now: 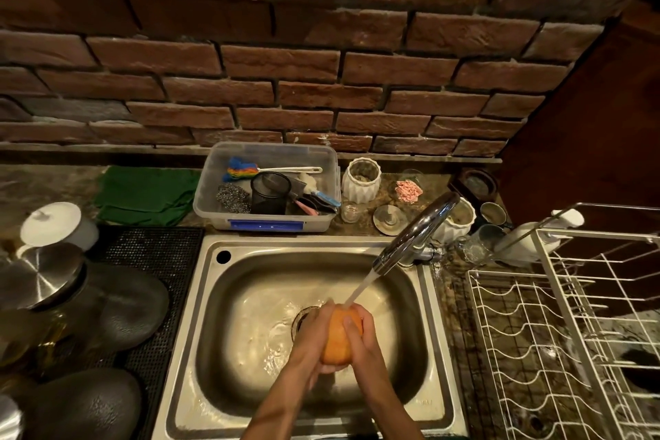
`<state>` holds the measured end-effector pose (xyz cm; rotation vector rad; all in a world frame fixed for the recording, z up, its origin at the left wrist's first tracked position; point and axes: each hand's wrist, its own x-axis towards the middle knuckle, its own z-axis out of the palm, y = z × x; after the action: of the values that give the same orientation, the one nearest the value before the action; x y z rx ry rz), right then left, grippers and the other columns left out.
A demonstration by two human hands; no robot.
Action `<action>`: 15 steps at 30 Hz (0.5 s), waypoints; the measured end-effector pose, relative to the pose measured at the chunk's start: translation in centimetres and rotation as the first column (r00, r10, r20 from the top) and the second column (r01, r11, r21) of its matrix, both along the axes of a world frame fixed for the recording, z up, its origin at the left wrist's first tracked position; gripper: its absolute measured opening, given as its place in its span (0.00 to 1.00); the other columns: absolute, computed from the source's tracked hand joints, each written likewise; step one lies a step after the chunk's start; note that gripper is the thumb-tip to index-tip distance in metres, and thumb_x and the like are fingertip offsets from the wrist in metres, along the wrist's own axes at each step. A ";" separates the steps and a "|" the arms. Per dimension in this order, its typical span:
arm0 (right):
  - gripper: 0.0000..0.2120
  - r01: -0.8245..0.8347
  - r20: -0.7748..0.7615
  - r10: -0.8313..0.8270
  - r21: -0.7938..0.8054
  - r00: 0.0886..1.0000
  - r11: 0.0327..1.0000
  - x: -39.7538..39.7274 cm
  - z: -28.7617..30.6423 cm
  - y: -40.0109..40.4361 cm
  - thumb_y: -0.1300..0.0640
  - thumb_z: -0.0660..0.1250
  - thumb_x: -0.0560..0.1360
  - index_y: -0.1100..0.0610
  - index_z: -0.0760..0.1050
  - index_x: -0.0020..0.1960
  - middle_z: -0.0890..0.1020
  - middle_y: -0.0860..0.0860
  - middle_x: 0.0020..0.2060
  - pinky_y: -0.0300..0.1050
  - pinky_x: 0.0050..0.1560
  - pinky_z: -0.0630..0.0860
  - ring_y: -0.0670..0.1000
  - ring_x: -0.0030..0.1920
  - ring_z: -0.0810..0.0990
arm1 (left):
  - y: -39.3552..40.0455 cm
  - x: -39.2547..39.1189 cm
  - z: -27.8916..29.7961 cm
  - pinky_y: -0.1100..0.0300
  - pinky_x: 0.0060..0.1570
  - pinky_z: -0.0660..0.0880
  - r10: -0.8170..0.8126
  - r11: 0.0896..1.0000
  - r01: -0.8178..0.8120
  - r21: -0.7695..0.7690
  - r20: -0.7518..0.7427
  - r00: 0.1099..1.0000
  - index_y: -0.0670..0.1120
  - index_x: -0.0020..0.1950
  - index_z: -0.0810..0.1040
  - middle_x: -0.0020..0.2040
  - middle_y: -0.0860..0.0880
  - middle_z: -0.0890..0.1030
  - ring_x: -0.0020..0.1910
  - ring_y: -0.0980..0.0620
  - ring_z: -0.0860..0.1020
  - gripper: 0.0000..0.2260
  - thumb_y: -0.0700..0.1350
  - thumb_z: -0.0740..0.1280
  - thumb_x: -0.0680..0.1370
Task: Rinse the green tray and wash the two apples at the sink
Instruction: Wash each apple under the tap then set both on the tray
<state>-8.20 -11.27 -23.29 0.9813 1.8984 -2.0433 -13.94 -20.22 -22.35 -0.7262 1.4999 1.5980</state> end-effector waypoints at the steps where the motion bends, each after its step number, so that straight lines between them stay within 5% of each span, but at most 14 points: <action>1: 0.10 0.042 0.016 -0.042 -0.029 0.999 0.999 -0.3 0.0 -0.2 0.44 0.59 0.81 0.40 0.70 0.62 0.77 0.49 0.60 0.44 0.46 0.84 0.51 0.57 0.79 | 0.0 -0.1 -0.2 0.42 0.42 0.83 -0.022 0.999 0.020 -0.040 -0.053 0.998 0.51 0.61 0.74 0.57 0.44 0.78 0.54 0.40 0.80 0.18 0.62 0.61 0.79; 3: 0.10 0.134 0.070 -0.129 -0.087 0.989 0.987 -0.9 0.1 -0.4 0.43 0.61 0.80 0.43 0.76 0.58 0.80 0.52 0.57 0.60 0.52 0.83 0.57 0.56 0.81 | 0.1 0.0 -0.6 0.47 0.41 0.83 -0.097 0.990 0.075 -0.120 -0.184 0.978 0.52 0.59 0.75 0.56 0.45 0.77 0.54 0.43 0.79 0.15 0.60 0.59 0.81; 8: 0.20 0.229 0.266 -0.151 -0.293 0.952 0.928 -1.9 0.8 0.7 0.45 0.63 0.79 0.61 0.80 0.57 0.84 0.64 0.50 0.62 0.49 0.78 0.64 0.47 0.83 | -0.6 1.2 -1.3 0.75 0.40 0.71 -0.270 0.957 0.183 -0.225 -0.457 0.847 0.59 0.53 0.74 0.55 0.53 0.77 0.50 0.63 0.75 0.05 0.54 0.58 0.82; 11: 0.22 0.177 0.380 -0.015 -0.394 0.925 0.902 -1.9 1.3 1.7 0.39 0.60 0.80 0.57 0.77 0.58 0.84 0.63 0.52 0.69 0.48 0.80 0.64 0.46 0.86 | -0.8 1.7 -1.5 0.72 0.47 0.69 -0.318 0.945 0.228 -0.236 -0.486 0.814 0.67 0.54 0.70 0.58 0.63 0.71 0.57 0.68 0.72 0.05 0.57 0.58 0.82; 15: 0.19 0.099 0.452 0.054 -0.310 0.891 0.946 -2.6 1.7 1.7 0.41 0.58 0.80 0.53 0.77 0.58 0.83 0.61 0.54 0.56 0.34 0.84 0.62 0.47 0.86 | -0.6 2.1 -1.9 0.74 0.45 0.73 -0.251 0.965 0.175 -0.194 -0.505 0.826 0.65 0.55 0.72 0.60 0.60 0.73 0.57 0.64 0.74 0.06 0.54 0.60 0.82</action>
<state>-10.80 -9.62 -21.62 1.2568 1.2683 -1.8420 -11.81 -20.83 -24.20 -0.1697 2.0251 1.6009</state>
